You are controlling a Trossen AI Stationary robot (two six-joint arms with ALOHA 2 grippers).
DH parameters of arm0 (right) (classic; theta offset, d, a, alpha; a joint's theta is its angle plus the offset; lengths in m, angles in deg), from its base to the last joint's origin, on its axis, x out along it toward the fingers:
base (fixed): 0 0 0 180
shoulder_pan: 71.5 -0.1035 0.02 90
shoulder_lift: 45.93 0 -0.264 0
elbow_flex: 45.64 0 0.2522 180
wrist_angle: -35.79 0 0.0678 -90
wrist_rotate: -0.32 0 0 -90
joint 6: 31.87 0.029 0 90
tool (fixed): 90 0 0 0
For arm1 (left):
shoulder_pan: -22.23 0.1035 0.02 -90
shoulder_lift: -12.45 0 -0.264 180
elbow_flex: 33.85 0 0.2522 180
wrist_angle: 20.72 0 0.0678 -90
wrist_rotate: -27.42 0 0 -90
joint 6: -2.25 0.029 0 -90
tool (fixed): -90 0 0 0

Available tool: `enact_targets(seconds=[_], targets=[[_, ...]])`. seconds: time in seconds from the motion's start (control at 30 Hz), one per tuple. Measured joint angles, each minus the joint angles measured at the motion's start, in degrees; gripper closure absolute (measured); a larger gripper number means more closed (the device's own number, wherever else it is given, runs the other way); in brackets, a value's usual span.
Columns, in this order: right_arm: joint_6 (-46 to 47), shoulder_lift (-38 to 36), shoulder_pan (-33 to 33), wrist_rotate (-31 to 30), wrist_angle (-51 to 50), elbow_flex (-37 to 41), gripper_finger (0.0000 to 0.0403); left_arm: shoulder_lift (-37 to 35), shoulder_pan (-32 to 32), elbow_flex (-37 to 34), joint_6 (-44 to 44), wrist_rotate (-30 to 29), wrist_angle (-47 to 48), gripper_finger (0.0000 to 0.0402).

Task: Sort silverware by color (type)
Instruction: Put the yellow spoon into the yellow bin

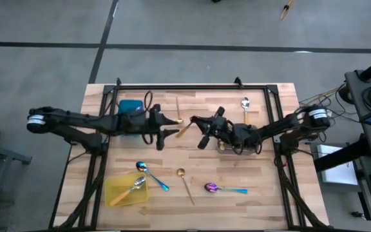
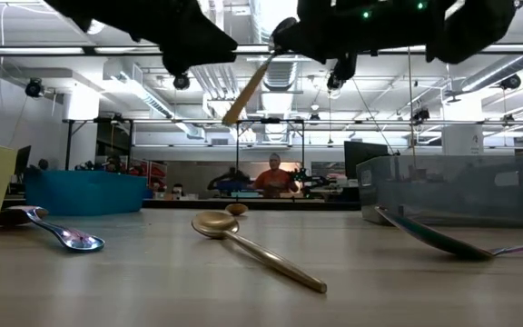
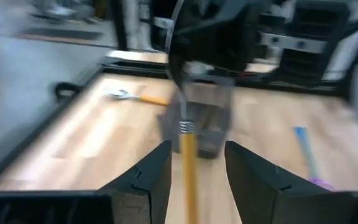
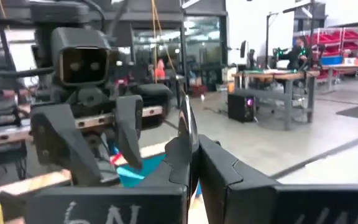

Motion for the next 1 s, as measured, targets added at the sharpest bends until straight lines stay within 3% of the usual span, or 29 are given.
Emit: enact_targets(seconds=[0.13,0.3,0.63,1.0], targets=[[-0.97,6.16,-1.65,-3.45,9.93,-1.13,0.0394,0.11,-6.00,0.00,4.00,-11.34,-0.48,0.0256],[-5.35,12.04,-3.66,-9.83,14.27,-5.10,0.0394,1.32,-11.63,-0.02,5.59,-24.20,-1.12,0.0226],[-9.99,17.85,-5.06,-10.51,14.10,-14.05,0.0394,5.77,-14.36,-0.02,3.68,-36.57,-0.95,0.0214],[-12.36,17.87,-5.03,-10.00,14.09,-15.12,0.0394,6.40,-14.72,-0.02,3.16,-38.67,-1.30,0.0292]])
